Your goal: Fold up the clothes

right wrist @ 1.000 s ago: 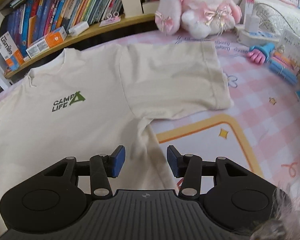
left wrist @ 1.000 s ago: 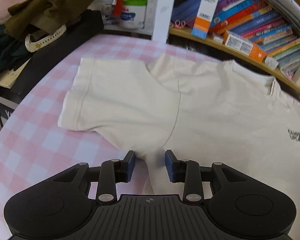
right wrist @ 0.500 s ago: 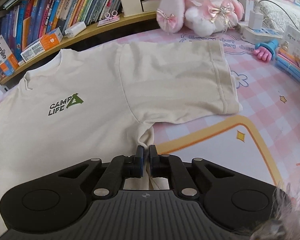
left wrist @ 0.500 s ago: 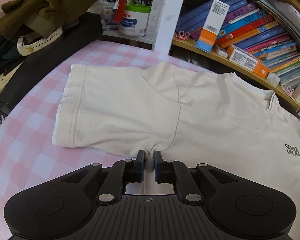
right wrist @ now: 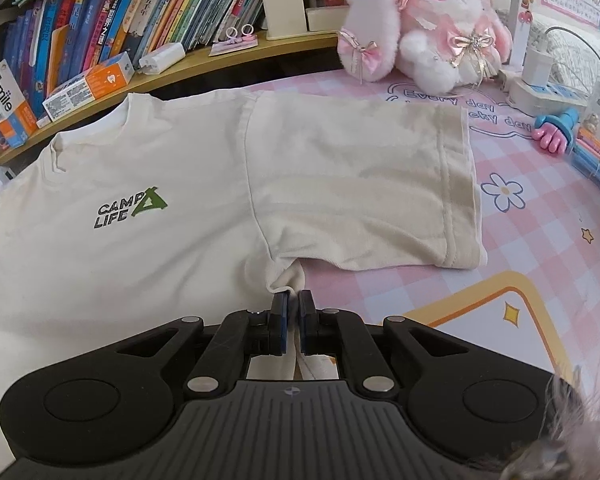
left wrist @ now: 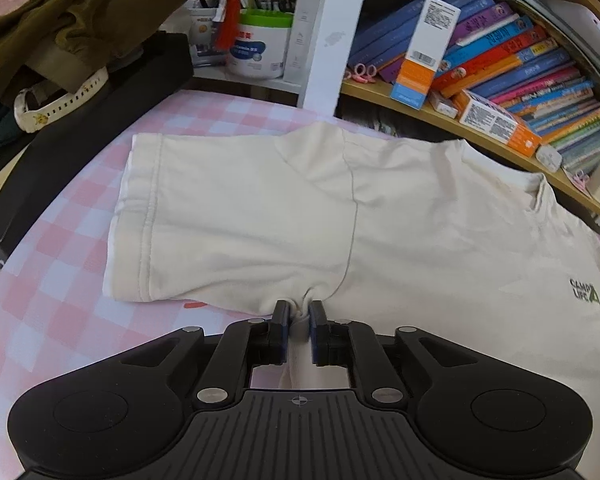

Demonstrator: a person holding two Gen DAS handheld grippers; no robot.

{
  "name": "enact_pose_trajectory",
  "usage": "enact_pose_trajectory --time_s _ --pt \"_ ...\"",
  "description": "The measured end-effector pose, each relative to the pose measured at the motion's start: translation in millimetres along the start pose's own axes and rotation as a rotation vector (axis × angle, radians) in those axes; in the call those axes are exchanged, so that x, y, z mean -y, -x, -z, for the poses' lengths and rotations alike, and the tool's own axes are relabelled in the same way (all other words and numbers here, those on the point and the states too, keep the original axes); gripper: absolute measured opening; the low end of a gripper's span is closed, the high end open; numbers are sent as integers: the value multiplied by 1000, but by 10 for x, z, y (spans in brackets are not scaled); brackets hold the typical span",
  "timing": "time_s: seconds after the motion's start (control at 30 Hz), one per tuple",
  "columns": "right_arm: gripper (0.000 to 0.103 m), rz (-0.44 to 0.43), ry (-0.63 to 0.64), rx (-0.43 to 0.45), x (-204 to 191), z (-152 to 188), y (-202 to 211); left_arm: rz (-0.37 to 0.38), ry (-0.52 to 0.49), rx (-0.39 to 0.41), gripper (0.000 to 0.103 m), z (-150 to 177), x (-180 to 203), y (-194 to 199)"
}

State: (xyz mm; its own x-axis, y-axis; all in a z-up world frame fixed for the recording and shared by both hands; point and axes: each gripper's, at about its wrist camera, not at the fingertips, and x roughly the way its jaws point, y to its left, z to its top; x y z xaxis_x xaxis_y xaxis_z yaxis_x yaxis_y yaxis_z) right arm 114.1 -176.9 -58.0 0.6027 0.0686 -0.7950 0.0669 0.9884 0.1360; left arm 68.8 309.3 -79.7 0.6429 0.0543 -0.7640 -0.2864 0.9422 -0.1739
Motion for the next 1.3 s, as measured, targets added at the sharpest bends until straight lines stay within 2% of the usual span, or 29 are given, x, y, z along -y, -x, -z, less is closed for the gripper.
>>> enact_pose_trajectory --time_s 0.07,0.1,0.13,0.2,0.37,0.5,0.57,0.63,0.9,1.0,1.07,1.17,1.27,1.3 --pt "7 0 -7 -3 27 30 32 13 -18 -25 19 18 -9 54" --pt "13 -2 -10 -7 47 51 59 21 -31 -31 27 48 -18 101" --pt "27 -2 -10 -8 65 83 98 30 -47 -35 34 89 -28 156" --pt "43 3 1 1 97 167 195 47 -78 -42 40 170 -48 266" --pt "43 29 11 -30 254 523 459 77 -101 -70 40 451 -162 547" --pt "40 36 31 -36 296 773 625 108 -143 -76 35 656 -165 697" --pt "29 45 42 -37 285 831 665 99 -181 -72 22 692 -120 713" --pt "9 49 36 -41 285 862 689 96 -201 -73 3 700 -98 712" --pt "7 36 -9 -36 274 971 754 114 -188 -77 4 672 -148 703" --pt "7 43 3 -39 251 965 748 118 -184 -75 9 672 -150 712" --pt "14 48 -4 -39 244 958 755 117 -185 -59 14 666 -135 744" --pt "34 55 -21 -9 218 940 813 121 -180 -27 28 647 -107 792" --pt "41 48 -21 24 149 895 866 123 -165 -4 42 621 -86 816" --pt "47 47 -18 33 124 879 880 124 -159 0 46 613 -82 818"
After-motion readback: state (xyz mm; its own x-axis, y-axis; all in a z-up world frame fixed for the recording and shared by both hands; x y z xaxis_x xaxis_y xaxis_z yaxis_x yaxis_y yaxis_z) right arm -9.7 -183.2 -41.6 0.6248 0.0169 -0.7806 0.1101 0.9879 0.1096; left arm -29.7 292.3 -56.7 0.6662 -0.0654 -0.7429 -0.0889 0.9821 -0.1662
